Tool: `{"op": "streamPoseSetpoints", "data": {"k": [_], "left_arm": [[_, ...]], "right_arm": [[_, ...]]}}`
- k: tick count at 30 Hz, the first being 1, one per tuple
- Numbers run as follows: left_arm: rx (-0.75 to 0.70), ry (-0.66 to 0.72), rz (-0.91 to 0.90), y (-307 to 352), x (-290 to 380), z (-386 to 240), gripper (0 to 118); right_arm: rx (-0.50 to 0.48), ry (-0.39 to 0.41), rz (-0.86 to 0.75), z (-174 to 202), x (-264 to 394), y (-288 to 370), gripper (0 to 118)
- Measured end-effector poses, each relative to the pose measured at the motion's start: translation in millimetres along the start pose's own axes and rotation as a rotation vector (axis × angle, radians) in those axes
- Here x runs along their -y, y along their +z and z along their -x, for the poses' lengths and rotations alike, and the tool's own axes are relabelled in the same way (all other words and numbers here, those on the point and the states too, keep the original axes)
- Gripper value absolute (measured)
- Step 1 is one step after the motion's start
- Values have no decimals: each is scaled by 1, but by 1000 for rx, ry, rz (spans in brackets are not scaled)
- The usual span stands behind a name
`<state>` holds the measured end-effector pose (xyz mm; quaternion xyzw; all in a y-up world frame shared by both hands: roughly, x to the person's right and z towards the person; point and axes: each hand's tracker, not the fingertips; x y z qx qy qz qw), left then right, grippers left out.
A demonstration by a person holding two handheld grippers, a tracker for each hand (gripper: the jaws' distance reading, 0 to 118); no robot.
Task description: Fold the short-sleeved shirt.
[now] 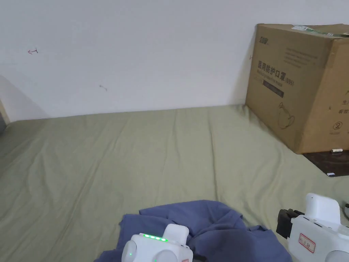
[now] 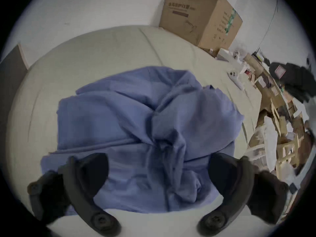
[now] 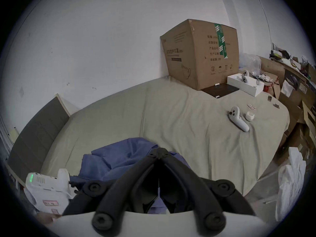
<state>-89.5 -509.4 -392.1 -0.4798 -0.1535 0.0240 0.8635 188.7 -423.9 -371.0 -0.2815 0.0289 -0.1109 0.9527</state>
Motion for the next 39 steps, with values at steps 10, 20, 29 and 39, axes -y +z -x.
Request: {"op": "streamPoseSetpoints", "data": {"k": [10,20,29,39], "left_arm": [[-128,247,-153,81,35,89,0],[-176,327,-106,92,100,129,107],[-226,462,43,63,127,152,75],[-300,483,21,76,119,152,1]], "right_arm": [[-79,61,29,31,6,-11,0],[-120,95,93,59,19,-34,0],[-151,130,122,76,26,-44,0],[-142,167,215,79,20,-97,36]]}}
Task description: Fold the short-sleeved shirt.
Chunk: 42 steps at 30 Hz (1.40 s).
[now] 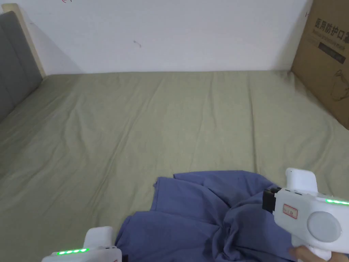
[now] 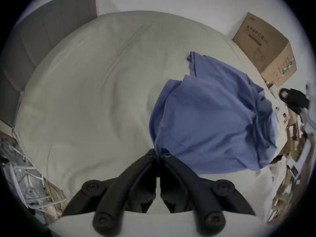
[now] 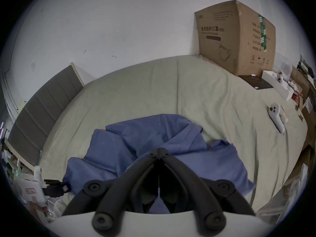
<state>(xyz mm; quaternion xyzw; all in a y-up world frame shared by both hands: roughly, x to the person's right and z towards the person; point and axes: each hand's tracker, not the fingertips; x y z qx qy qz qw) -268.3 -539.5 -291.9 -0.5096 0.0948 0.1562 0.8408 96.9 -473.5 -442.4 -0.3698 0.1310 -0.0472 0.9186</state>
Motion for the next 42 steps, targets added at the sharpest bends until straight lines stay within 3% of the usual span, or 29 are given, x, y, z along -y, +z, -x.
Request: {"op": "streamPoseSetpoints", "data": {"k": [1,2,7,12,14,16,18,19,20,21,22,26,30,35,42], "left_arm": [[17,-2,-8,6,-1,1,1],[20,-2,-9,10,-3,3,1],[78,25,-47,28,-5,8,1],[82,27,-58,25,-13,10,1],[83,37,-63,28,-14,4,1],[86,34,-63,28,-18,5,1],[75,22,-63,35,-19,-8,1],[71,17,-63,34,-20,-9,1],[68,16,-59,34,-21,-11,1],[66,7,-62,38,-21,-17,1],[65,3,-66,39,-22,-19,1],[81,27,-80,44,-28,-19,1],[123,60,-138,61,-36,-13,1],[141,58,-242,102,-51,-4,1],[85,76,-420,167,-97,28,1]], "right_arm": [[12,23,6,-1,-10,-11,71],[31,52,45,-2,-22,-24,86],[45,105,153,-13,-78,-103,87],[42,211,390,-22,-90,-191,86],[47,193,466,-29,-82,-211,82],[28,157,406,-28,-75,-202,65],[20,186,387,-25,-75,-194,61],[18,208,374,-29,-70,-195,41],[22,218,371,-28,-71,-191,12],[47,230,347,-26,-73,-185,2],[88,240,317,-26,-74,-180,1],[50,189,318,-31,-81,-159,2],[3,53,251,-37,-103,-115,2],[72,94,125,-41,-137,-40,2],[157,13,-55,-76,-191,69,1]]}}
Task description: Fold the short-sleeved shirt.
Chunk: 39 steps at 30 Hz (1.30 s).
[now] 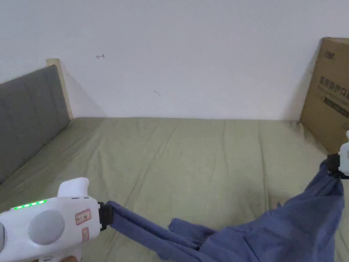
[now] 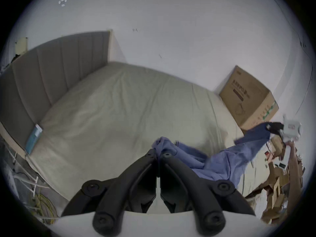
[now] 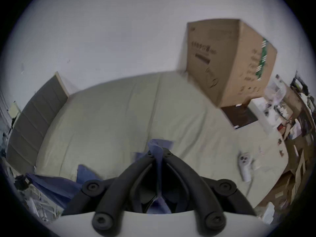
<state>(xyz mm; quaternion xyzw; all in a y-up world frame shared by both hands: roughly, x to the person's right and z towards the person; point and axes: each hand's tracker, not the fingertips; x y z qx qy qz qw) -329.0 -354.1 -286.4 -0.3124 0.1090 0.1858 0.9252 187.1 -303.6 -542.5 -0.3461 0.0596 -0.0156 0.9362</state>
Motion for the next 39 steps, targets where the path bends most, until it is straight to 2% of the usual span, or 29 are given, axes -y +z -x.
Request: {"op": "streamPoseSetpoints", "data": {"k": [6,8,10,13,16,22,30,35,39], "left_arm": [[-98,-5,-144,42,-68,16,1],[-152,-49,-193,56,-89,17,1],[-177,-53,-197,65,-113,23,1],[-195,-46,-216,74,-142,30,1],[-225,-77,-235,79,-160,31,1],[-294,-127,-247,62,-197,37,1],[-337,-118,-297,21,-266,59,1],[-374,-87,-427,13,-293,69,1],[-373,-54,-415,-2,-289,81,1]], "right_arm": [[38,-105,-107,-41,-29,63,1],[49,-108,-130,-46,-36,76,2],[95,-62,-144,-45,-43,80,2],[88,-63,-143,-40,-51,81,1],[71,-68,-143,-26,-57,75,2],[30,-4,-118,17,-80,37,2],[-5,-41,-108,67,-137,-33,2],[-6,53,-199,103,-172,-55,2],[-32,29,-195,115,-180,-78,2]]}}
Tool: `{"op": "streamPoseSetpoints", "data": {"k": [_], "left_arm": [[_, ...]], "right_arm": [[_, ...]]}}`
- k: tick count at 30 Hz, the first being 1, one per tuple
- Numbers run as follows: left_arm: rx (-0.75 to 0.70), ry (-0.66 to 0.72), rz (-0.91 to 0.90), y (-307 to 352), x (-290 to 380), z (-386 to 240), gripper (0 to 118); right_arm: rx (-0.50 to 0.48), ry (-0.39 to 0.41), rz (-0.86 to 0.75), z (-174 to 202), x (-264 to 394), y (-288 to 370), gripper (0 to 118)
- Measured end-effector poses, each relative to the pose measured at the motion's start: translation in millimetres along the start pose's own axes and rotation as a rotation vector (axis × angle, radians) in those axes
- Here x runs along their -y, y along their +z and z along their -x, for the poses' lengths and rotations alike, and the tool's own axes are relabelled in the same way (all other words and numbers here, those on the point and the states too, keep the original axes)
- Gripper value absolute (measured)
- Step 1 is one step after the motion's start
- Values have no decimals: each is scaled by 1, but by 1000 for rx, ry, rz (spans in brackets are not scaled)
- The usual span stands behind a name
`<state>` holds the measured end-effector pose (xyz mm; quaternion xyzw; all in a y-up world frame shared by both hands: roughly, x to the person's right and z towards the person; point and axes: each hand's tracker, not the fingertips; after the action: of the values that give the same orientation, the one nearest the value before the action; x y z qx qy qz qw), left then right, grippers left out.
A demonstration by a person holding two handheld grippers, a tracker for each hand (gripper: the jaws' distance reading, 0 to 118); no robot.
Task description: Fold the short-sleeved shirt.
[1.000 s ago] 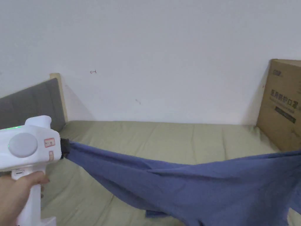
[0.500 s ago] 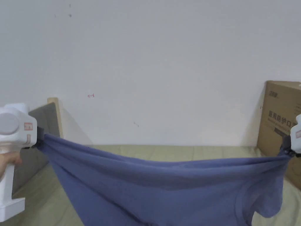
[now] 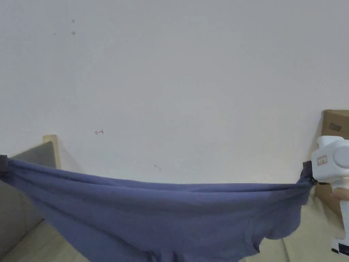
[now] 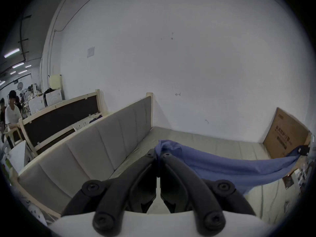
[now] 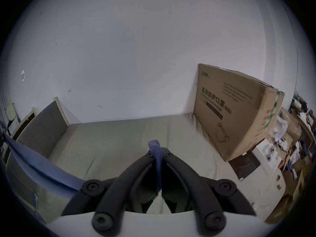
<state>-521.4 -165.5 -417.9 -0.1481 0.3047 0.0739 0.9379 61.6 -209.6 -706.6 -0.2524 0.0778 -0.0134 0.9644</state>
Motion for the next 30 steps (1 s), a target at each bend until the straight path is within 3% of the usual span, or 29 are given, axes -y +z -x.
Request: {"op": "streamPoseSetpoints", "data": {"k": [4,9,14,21,26,30], "left_arm": [[-37,-78,69,-22,54,1,1],[-35,-72,244,-45,145,19,1],[-37,-132,381,-30,239,42,1],[37,-109,491,35,332,76,1],[27,-182,533,80,367,87,1],[55,-169,566,99,381,99,1]], "right_arm": [[-30,-31,63,3,41,-31,2],[-46,-51,220,-3,126,-62,2],[-57,-97,357,-23,211,-73,2],[-60,-193,413,-65,301,-33,2],[28,-143,481,-74,332,6,1],[42,-213,497,-86,358,27,2]]}}
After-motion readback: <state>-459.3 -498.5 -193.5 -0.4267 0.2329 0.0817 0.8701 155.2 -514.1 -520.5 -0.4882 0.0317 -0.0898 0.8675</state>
